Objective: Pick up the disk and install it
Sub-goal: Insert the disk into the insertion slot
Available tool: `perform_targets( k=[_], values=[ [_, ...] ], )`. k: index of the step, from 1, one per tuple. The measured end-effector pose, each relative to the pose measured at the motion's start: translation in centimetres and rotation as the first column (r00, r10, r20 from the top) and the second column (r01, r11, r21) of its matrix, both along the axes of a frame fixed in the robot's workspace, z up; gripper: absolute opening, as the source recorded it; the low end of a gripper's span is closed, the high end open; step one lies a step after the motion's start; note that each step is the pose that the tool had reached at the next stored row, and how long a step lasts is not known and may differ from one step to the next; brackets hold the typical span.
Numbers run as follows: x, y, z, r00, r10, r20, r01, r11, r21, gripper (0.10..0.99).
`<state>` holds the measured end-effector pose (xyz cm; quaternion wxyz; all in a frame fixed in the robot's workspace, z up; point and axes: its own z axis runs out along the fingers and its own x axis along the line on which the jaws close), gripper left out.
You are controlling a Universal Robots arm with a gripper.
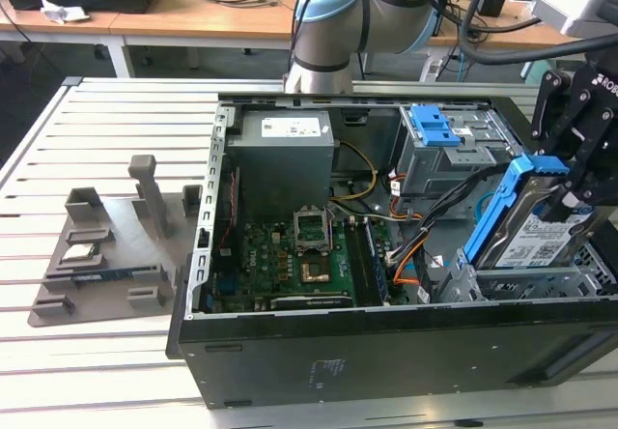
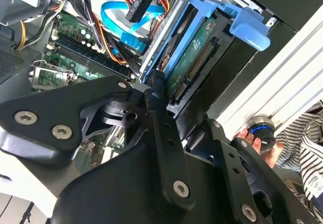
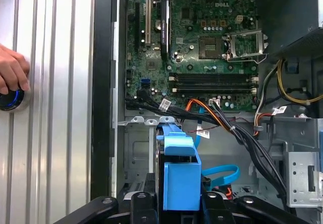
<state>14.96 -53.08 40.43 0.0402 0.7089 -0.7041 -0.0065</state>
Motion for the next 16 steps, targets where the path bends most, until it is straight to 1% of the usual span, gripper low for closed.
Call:
perform_targets(
  k=[3,6,9,12,16],
  values=[
    [0.0,0.0,-0.47,1.0,0.0,0.0,0.0,1.0,0.0,0.369],
    [0.0,0.0,-0.73,1.0,0.0,0.0,0.0,1.0,0.0,0.369],
    [0.0,0.0,-1.38,1.0,0.0,0.0,0.0,1.0,0.0,0.369],
    [0.0,0.0,-1.68,1.0,0.0,0.0,0.0,1.0,0.0,0.369],
    [0.0,0.0,-1.73,1.0,0.0,0.0001,0.0,1.0,0.0,0.369]
  ],
)
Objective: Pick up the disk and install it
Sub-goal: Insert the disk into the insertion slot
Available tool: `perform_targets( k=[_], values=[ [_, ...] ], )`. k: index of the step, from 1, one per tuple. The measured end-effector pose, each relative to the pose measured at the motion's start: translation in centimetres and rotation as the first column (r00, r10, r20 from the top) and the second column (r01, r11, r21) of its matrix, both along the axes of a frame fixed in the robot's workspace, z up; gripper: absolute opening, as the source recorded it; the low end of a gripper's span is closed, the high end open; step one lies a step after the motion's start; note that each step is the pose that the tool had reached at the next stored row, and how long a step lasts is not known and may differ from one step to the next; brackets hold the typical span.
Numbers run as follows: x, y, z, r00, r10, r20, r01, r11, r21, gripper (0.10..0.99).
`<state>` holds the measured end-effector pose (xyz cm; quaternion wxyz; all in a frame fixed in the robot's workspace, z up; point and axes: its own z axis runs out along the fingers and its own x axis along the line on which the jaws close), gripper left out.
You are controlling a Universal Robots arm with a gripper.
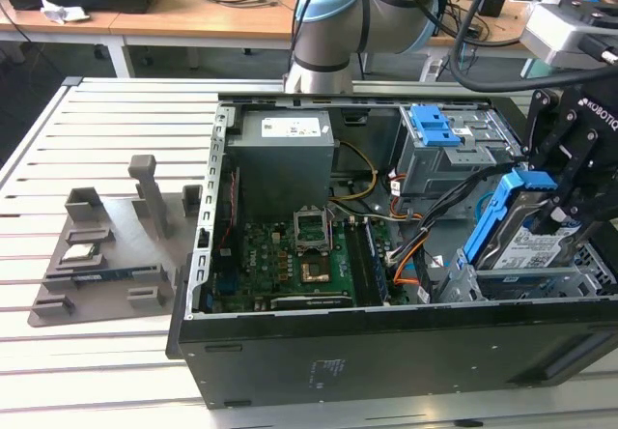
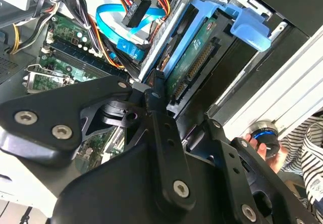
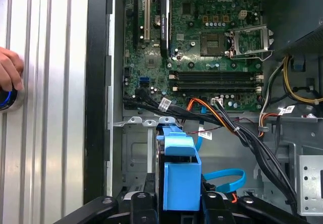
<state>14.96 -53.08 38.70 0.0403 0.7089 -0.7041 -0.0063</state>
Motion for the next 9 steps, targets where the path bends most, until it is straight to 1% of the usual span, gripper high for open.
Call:
perform_targets(
  k=[2,3,4,9],
  values=[
    [0.0,0.0,0.0,1.0,0.0,0.0,0.0,1.0,0.0,0.369],
    [0.0,0.0,0.0,1.0,0.0,-0.0001,0.0,1.0,-0.001,0.443],
    [0.0,0.0,0.0,1.0,0.0,-0.0001,0.0,1.0,-0.003,0.106],
    [0.0,0.0,0.0,1.0,0.0,0.0,0.0,1.0,-0.004,0.106]
  ],
)
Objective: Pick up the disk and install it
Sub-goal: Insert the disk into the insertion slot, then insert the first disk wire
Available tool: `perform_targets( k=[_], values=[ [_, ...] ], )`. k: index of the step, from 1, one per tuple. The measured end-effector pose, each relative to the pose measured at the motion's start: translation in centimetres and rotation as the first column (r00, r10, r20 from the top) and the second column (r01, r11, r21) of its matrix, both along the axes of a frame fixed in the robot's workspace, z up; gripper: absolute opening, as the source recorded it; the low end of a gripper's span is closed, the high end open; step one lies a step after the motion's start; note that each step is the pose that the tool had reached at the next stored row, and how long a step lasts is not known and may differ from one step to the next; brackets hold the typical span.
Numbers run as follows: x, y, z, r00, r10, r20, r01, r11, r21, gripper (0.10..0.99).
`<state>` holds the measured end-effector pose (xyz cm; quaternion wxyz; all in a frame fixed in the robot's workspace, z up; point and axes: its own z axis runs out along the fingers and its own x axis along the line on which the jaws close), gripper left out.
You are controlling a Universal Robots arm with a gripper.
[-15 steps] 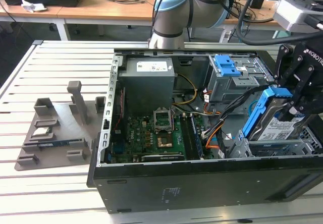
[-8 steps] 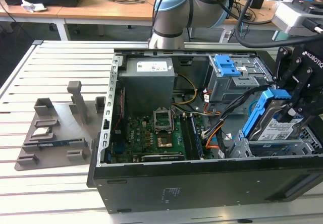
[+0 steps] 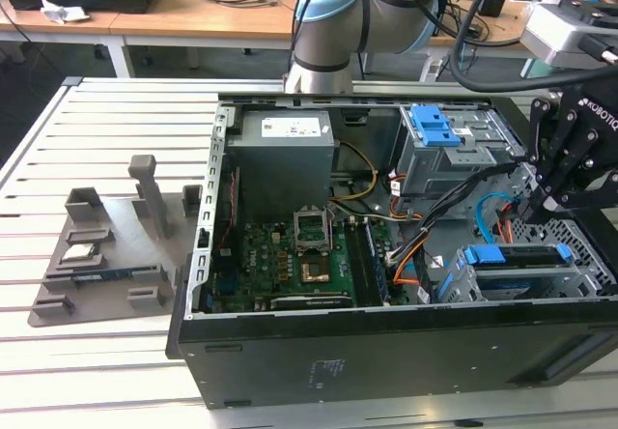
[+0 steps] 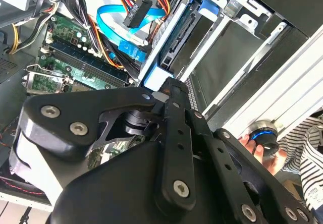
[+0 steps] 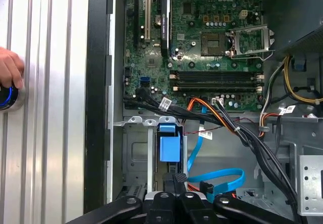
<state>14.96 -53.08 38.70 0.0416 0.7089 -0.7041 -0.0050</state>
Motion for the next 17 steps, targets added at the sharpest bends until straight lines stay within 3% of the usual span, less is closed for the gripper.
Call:
perform_targets(
  k=[14,17],
  values=[
    [0.03,0.01,-0.01,1.0,0.0,0.0,0.0,1.0,-0.001,0.106],
    [0.81,0.39,-0.33,1.0,0.0,0.0,0.0,1.0,-0.002,0.106]
  ],
)
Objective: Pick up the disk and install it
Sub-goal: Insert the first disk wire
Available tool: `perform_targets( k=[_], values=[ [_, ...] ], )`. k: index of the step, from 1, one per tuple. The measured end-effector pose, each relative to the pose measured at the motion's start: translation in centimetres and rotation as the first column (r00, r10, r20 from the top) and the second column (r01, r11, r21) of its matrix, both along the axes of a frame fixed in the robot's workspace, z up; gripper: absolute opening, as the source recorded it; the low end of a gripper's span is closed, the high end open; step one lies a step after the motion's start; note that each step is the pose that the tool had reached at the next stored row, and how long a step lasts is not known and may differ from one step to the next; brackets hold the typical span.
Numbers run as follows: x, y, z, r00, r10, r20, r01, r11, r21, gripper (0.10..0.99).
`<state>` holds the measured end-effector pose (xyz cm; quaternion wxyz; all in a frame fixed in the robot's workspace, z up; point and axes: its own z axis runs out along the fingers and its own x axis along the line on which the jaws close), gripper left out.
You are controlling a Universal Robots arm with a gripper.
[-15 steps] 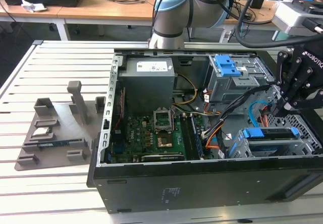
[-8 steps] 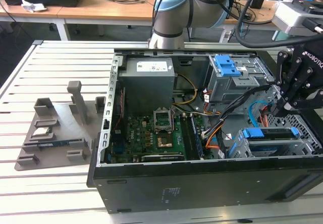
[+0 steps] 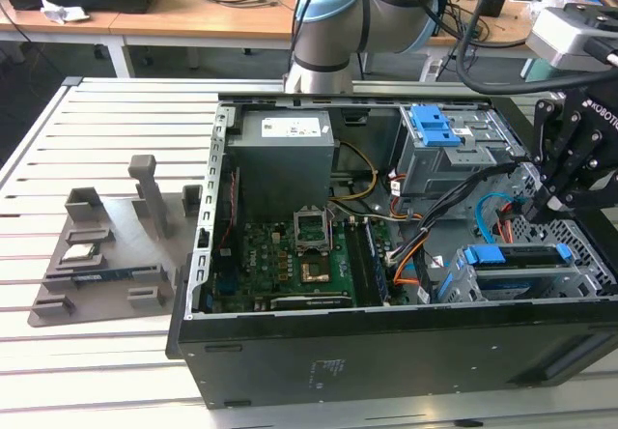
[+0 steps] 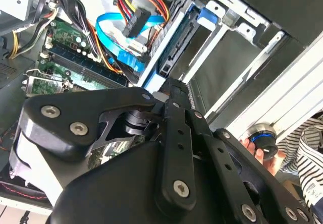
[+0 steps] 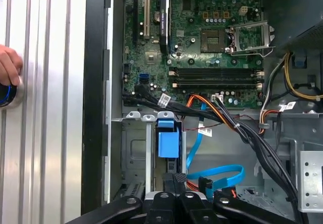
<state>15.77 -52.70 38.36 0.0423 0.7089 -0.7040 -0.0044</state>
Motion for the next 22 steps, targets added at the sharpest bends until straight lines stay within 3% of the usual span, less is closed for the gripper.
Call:
perform_targets(
  k=[5,17,22],
  values=[
    [1.03,1.3,-0.1,1.0,0.002,0.0,-0.002,1.0,-0.001,0.106],
    [1.19,2.6,-0.44,1.0,0.003,0.0001,-0.003,1.0,-0.001,0.106],
    [1.2,4.11,-0.56,1.0,0.004,0.0001,-0.004,1.0,-0.001,0.106]
  ],
)
